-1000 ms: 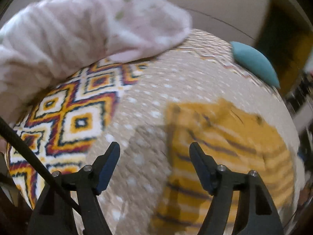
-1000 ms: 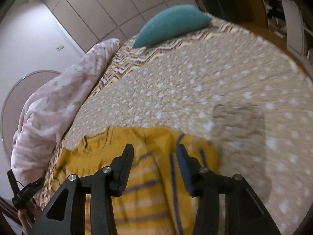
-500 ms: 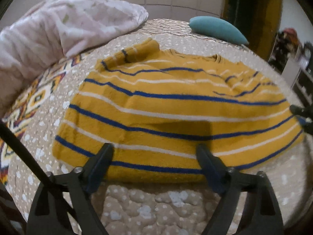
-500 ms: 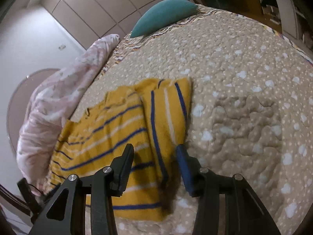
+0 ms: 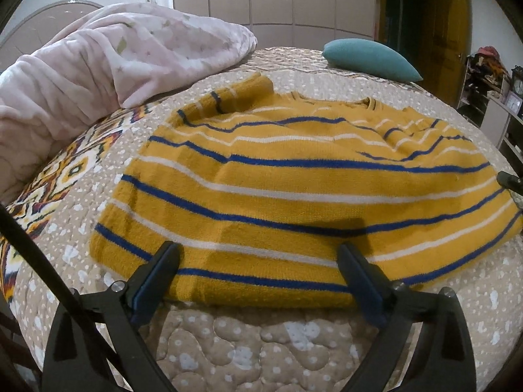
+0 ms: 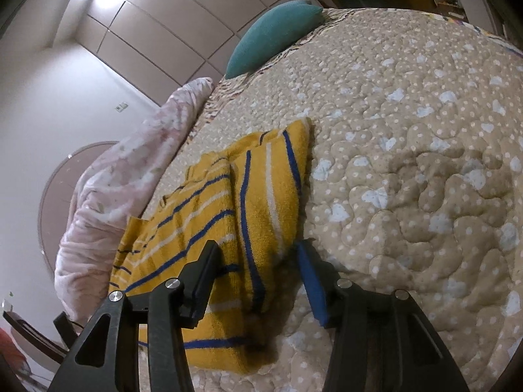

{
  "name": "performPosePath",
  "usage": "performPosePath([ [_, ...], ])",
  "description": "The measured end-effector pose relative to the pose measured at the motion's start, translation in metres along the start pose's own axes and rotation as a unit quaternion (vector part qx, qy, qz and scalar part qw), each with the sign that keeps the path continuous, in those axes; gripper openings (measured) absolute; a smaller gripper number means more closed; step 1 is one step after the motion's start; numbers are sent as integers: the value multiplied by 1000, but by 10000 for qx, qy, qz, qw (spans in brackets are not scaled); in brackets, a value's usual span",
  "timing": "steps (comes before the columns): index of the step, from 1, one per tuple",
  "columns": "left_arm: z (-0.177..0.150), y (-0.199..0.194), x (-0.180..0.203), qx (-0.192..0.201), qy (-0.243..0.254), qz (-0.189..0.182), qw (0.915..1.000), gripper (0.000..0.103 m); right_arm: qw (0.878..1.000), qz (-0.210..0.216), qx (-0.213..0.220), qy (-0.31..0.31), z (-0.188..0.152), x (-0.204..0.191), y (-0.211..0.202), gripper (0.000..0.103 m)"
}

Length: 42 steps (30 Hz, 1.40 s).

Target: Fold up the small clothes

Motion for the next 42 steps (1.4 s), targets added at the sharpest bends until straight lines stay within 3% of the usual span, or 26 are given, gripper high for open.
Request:
performPosePath([
  [14,-1,-4,0,158,-40,-64,9998,97,10000,0,27,-12,-1,2,-1,53],
  [18,-2,-5,0,227,-59,-112,9997,97,9994,-290,-63,-150,0,-3,2,53],
  [19,-2,-6,1,237,-58,-128,9996,97,9981,-537,-201,-224,1,-7,0,53],
  [21,-2,-7,0,265,-75,-157,9995,97,9947,-956,-241,-293,3,-18,-8,54],
  [22,-2,-7,0,285,-85,-169,9994,97,9935,-1072,-27,-380,6,-31,-22,58],
  [25,-2,-7,0,337,-110,-184,9992,97,9910,-977,187,-897,11,-78,-38,58],
  [27,-2,-8,0,372,-117,-203,9990,97,9867,-886,59,-1359,10,-117,-29,58],
  [29,-2,-9,-1,418,-143,-253,9987,97,9796,-689,-350,-1854,1,-157,-1,52],
  [31,-3,-11,-3,488,-198,-358,9980,97,9637,-492,-913,-2459,-17,-201,44,42],
  [34,-4,-16,-5,584,-335,-525,9963,97,9343,-440,-1548,-3180,-44,-248,107,42],
  [36,-5,-22,-6,435,-387,-579,9966,97,9175,-428,-1930,-3451,-62,-272,151,42],
  [40,-15,-53,-10,467,-377,-806,9949,97,8895,-736,-2238,-3915,-86,-310,233,42],
  [42,-20,-64,-25,418,-491,-818,9946,97,8832,-902,-2344,-3961,-94,-319,265,42],
])
Point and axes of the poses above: each gripper's, at about its wrist camera, not at the fingertips, and y roughly the way its jaws point, x to its right, z to its top, the point moved 5 cm from there along y, roughly the way its jaws point, and after that the axes turned 5 degrees about y, right-handed, at the moved point
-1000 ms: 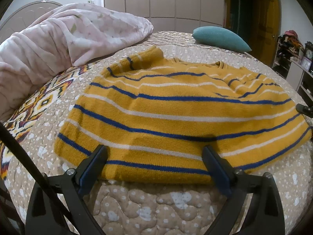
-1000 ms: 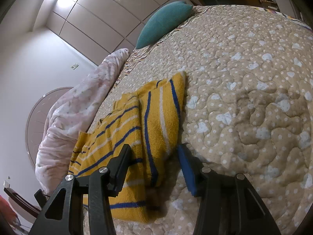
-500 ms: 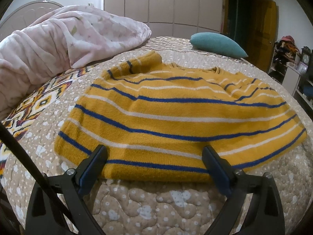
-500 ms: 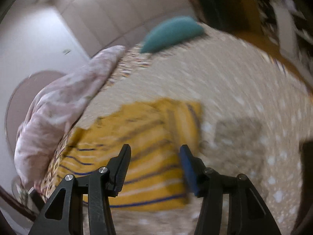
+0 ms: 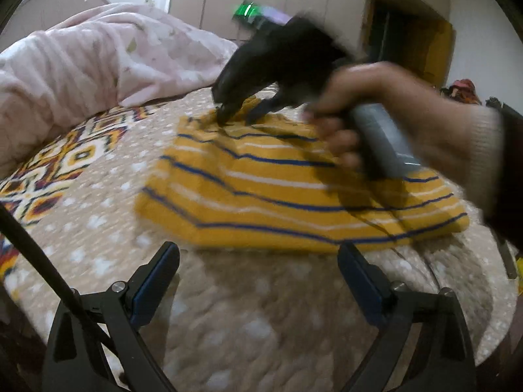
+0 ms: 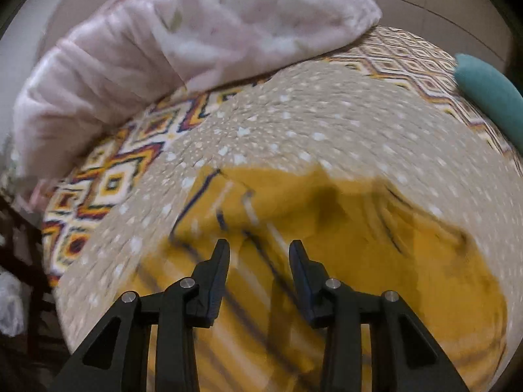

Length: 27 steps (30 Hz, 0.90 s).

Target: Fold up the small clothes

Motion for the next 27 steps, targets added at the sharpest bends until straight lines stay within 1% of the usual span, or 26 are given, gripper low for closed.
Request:
performPosePath([
  [1,-1,-4,-5,-5,-55,11,10000,97,9998,-94,-166,-23,5,-4,20,42],
  [2,-1,-9,-12,-10,-150,44,9999,97,9992,-246,-294,-69,8,-6,34,45],
  [3,-1,-14,-20,-10,-252,99,9996,97,9987,-388,-323,-114,12,-6,43,49],
  [4,0,-19,-29,-3,-368,154,9992,97,9984,-493,-224,-142,15,-6,45,52],
  [6,5,-24,-44,46,-565,178,9982,97,9988,-435,-221,32,17,-4,36,52],
  [8,10,-24,-56,32,-721,195,9972,97,9994,-155,83,312,13,3,7,53],
  [9,14,-20,-65,-22,-880,168,9960,97,9985,26,243,492,5,11,-14,54],
  [10,17,-18,-69,-32,-975,102,9952,97,9975,125,327,620,-2,17,-27,59],
  [11,20,-15,-73,-38,-1065,14,9943,97,9956,237,431,793,-14,27,-44,64],
  [13,31,1,-79,-139,-1202,-196,9925,97,9922,415,597,1012,-45,45,-73,66],
  [15,41,19,-80,-250,-1194,-324,9920,97,9909,392,680,1090,-82,58,-95,66],
  [16,46,29,-82,-348,-1188,-329,9918,97,9902,353,706,1153,-101,67,-103,66],
  [19,59,62,-86,-782,-1175,-462,9889,97,9874,257,779,1350,-154,83,-123,66],
  [20,63,71,-87,-913,-1177,-452,9878,97,9871,246,817,1352,-164,85,-127,66],
  [21,70,84,-89,-1084,-1145,-445,9865,97,9873,241,853,1319,-174,84,-129,66],
  [23,79,98,-90,-1269,-1020,-439,9857,97,9893,237,907,1121,-192,73,-133,66],
  [25,92,120,-94,-1521,-833,-394,9841,97,9919,282,978,753,-200,50,-130,66],
  [27,101,142,-96,-1864,-614,-411,9797,97,9938,242,1016,374,-200,27,-123,66],
])
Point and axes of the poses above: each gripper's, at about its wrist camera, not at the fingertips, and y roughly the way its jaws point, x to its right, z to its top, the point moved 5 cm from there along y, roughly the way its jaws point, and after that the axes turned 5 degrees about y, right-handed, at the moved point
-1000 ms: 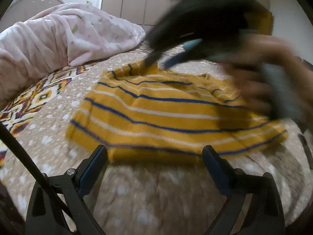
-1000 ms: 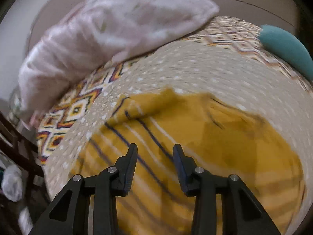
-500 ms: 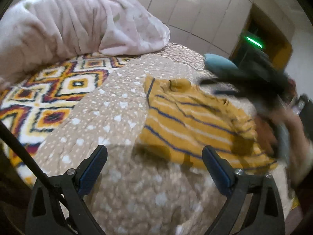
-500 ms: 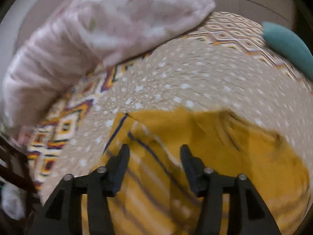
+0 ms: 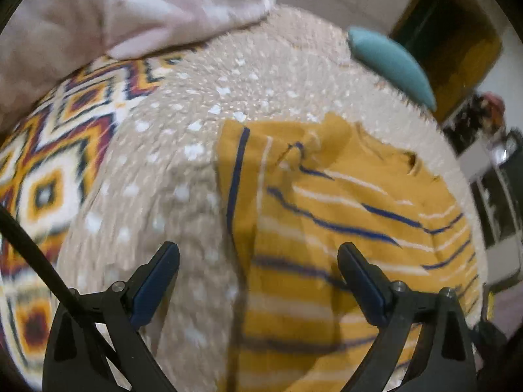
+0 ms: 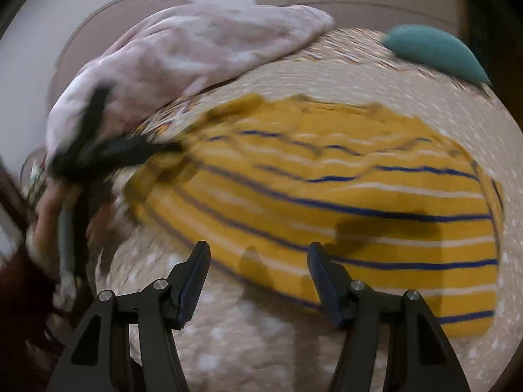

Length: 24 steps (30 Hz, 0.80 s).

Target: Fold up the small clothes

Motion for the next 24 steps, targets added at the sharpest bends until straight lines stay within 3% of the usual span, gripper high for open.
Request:
performPosePath([
  [4,22,18,-1,-270,272,-59,9992,97,9967,65,-47,-812,1,-57,31,66],
  [8,35,28,1,-438,449,-333,9975,97,9927,137,-116,-1195,6,-94,63,66],
  [12,43,29,4,-524,505,-681,9950,95,9861,-233,-46,-1647,13,-124,94,66],
  [13,46,29,2,-507,480,-746,9948,80,9844,-350,-17,-1726,15,-130,101,66],
  [14,47,28,2,-507,444,-778,9947,46,9837,-402,5,-1753,16,-134,104,64],
  [15,47,28,1,-553,372,-779,9947,31,9834,-434,20,-1761,17,-137,108,59],
  [16,47,27,-1,-622,200,-958,9933,17,9838,-451,21,-1736,18,-138,110,46],
  [17,48,25,-2,-590,124,-1010,9931,17,9843,-463,39,-1704,20,-138,110,30],
  [19,50,14,1,-457,30,-964,9943,16,9868,-381,97,-1569,24,-137,107,15],
  [24,61,-16,38,-240,184,-811,9963,15,9939,-91,539,-960,34,-112,62,10],
])
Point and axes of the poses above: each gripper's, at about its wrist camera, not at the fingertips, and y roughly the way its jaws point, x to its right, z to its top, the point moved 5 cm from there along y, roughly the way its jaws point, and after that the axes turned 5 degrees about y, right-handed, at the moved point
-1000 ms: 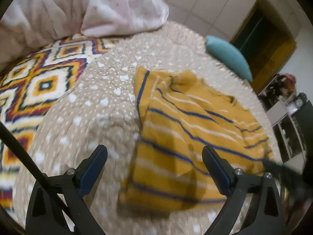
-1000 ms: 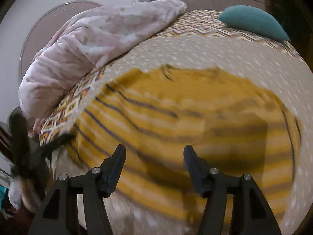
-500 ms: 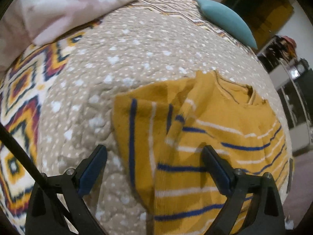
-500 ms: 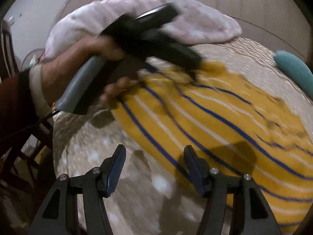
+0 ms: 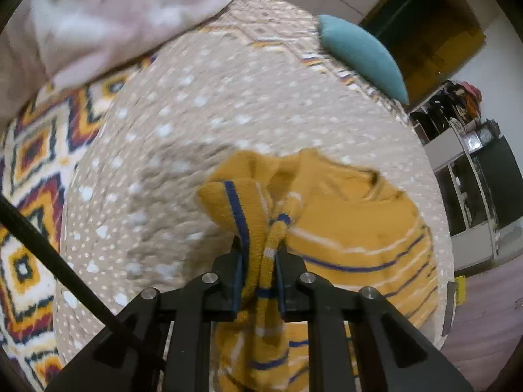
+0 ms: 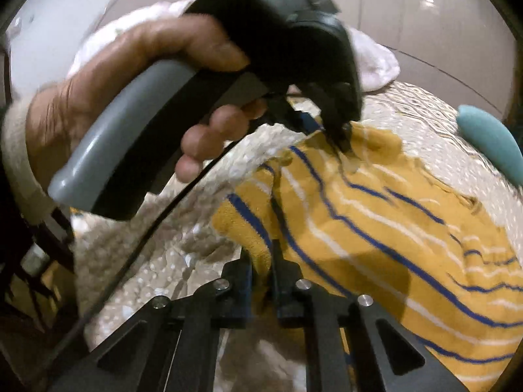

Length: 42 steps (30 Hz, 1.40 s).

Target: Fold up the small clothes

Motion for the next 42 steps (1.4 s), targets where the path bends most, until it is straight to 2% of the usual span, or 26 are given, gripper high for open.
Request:
performPosePath([
  [2,9,-9,33,98,207,-13,9997,15,9996,-38,214,197,1,15,-23,10],
  [5,19,-15,101,204,614,-201,9977,15,9954,-193,562,748,-6,60,-68,9],
  [10,13,7,244,112,1608,-673,9846,16,9742,-736,1044,1860,-52,150,-151,9],
  [13,0,39,301,-139,1815,-774,9803,29,9592,-1046,873,2476,-92,204,-168,10],
  [15,-11,53,318,-195,1829,-718,9803,29,9481,-1072,579,2937,-120,231,-164,15],
  [17,-22,58,323,-256,1825,-732,9801,31,9375,-1020,499,3288,-145,244,-168,17],
  [19,-31,51,314,-208,1774,-625,9819,34,9338,-939,627,3396,-154,248,-178,22],
  [21,-38,41,300,-83,1786,-454,9828,43,9331,-951,785,3379,-153,254,-189,26],
  [23,-48,21,278,194,1809,-142,9832,55,9308,-882,1005,3402,-145,260,-199,35],
  [25,-59,9,260,352,1834,117,9823,59,9272,-764,1179,3472,-136,268,-205,43],
  [27,-70,1,241,429,1830,333,9816,59,9242,-451,1279,3570,-123,273,-203,48],
  [29,-81,-5,224,487,1761,438,9822,59,9244,-198,1285,3586,-108,277,-191,58],
  [32,-91,-7,210,561,1587,484,9845,59,9262,-195,1124,3595,-89,289,-162,60],
  [33,-92,-7,206,590,1494,494,9858,59,9260,-81,1005,3637,-84,293,-150,60],
  [34,-94,-5,205,609,1426,498,9866,59,9239,223,784,3739,-80,296,-133,55],
  [35,-93,-4,205,625,1384,479,9872,59,9218,453,643,3795,-78,294,-121,20],
  [36,-93,-3,207,650,1346,439,9878,59,9202,579,523,3835,-77,294,-113,17],
  [38,-94,0,214,695,1345,334,9879,59,9208,495,640,3817,-76,296,-117,16],
  [42,-101,25,228,521,1496,322,9868,60,9159,145,816,3927,-85,307,-136,16],
])
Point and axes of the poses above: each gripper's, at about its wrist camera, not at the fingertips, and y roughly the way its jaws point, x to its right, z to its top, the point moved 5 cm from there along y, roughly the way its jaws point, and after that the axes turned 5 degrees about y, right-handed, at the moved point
